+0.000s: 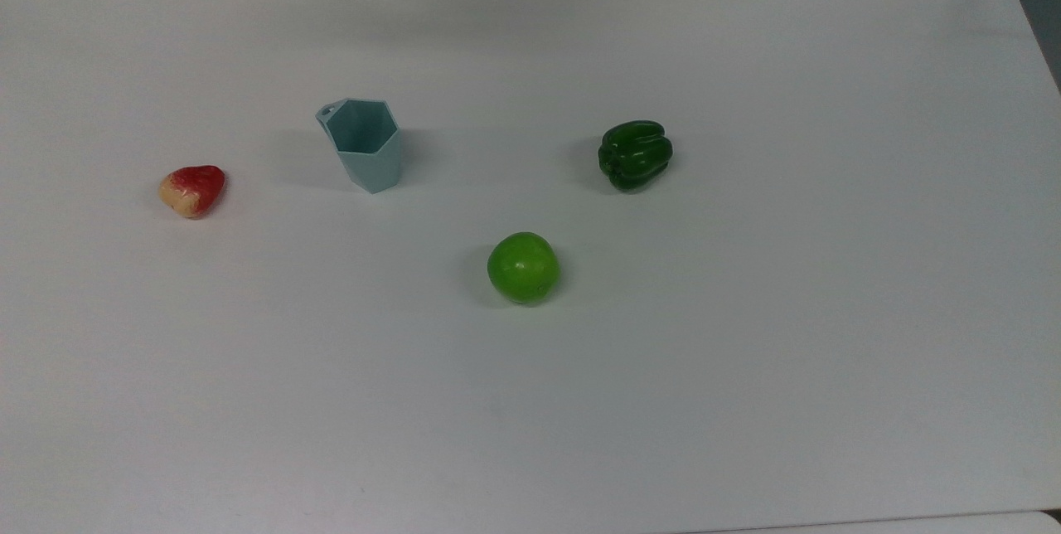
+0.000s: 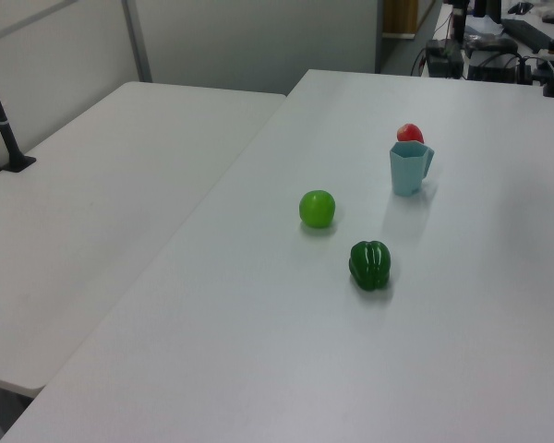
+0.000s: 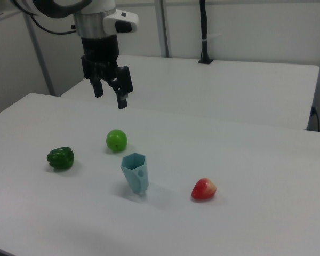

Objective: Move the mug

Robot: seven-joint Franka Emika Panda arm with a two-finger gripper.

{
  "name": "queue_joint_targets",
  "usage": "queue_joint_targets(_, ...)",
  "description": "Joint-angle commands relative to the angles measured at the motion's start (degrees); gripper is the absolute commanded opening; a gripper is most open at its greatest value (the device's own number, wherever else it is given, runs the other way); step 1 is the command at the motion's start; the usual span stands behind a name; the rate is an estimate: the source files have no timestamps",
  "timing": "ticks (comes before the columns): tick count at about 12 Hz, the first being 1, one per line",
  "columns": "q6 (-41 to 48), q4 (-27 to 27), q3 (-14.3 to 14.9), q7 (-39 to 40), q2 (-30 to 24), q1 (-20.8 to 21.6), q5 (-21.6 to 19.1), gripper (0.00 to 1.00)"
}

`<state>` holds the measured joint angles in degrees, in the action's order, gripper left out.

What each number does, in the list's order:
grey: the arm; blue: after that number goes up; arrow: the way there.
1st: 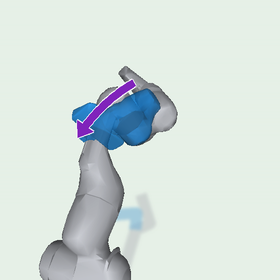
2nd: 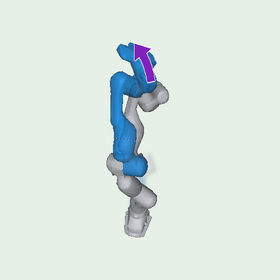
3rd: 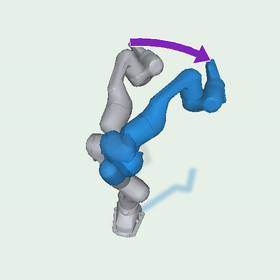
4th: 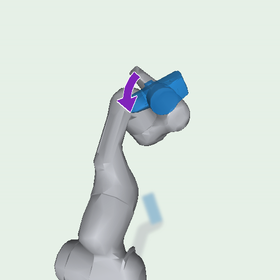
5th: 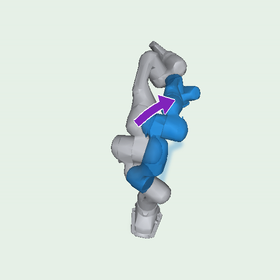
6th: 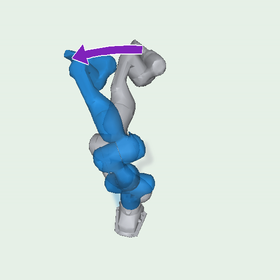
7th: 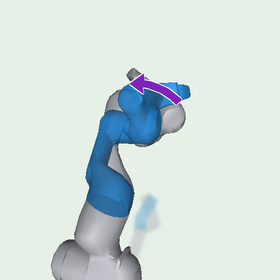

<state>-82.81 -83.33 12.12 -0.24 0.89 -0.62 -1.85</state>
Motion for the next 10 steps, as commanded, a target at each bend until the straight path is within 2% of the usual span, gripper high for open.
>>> queue_joint_targets(1,-1.03,-0.87,0.01,0.42,-0.97,0.36,-0.87,1.00)
queue_joint_targets(10,-1.30,-0.87,0.01,1.12,-0.71,0.00,-0.96,1.00)
